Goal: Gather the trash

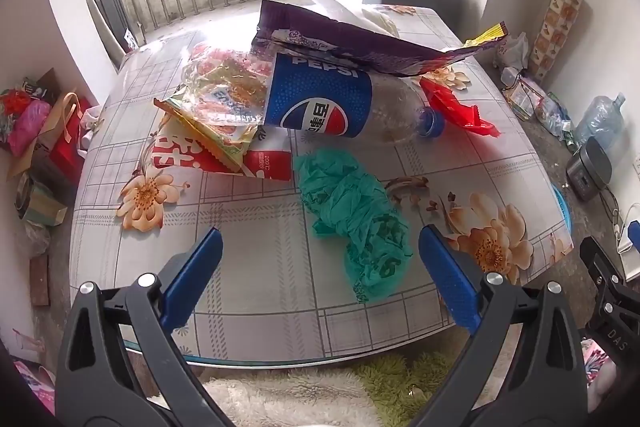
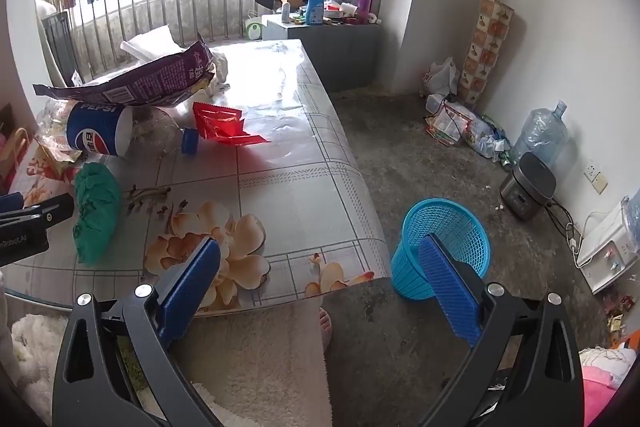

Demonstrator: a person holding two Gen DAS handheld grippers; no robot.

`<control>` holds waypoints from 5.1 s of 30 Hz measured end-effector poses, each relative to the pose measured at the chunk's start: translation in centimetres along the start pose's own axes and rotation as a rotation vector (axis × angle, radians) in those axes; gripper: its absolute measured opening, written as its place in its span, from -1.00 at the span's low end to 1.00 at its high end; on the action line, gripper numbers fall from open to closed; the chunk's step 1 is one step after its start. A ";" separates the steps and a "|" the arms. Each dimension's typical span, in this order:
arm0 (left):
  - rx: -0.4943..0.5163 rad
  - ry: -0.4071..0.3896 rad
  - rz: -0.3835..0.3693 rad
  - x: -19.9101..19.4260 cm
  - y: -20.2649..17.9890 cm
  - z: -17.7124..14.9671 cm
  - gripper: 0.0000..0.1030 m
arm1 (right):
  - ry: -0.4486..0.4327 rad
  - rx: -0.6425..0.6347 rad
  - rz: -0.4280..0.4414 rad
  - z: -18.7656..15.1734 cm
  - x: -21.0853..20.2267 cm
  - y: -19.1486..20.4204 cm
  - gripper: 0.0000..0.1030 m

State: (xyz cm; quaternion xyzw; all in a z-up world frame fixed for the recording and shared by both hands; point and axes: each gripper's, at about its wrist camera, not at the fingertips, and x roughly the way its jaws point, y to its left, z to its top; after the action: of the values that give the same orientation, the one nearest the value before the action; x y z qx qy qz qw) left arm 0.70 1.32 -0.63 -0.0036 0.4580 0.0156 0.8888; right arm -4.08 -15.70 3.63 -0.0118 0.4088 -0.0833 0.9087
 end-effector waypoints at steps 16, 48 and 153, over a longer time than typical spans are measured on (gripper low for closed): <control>0.004 -0.005 0.007 -0.1 -0.1 0.0 0.83 | 0.013 -0.004 0.015 0.0 0.2 0.6 0.88; 0.006 -0.008 0.006 0.0 0.0 0.0 0.83 | 0.011 -0.005 0.014 0.0 0.2 0.7 0.88; 0.101 -0.254 -0.623 -1.0 9.3 14.1 0.18 | 0.139 0.266 0.490 3.5 4.0 1.6 -0.08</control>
State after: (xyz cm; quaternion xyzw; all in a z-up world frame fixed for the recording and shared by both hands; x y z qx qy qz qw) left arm 11.27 10.93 8.46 -0.0974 0.3207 -0.2790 0.8999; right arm 1.35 -14.95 2.89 0.2121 0.4462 0.0852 0.8653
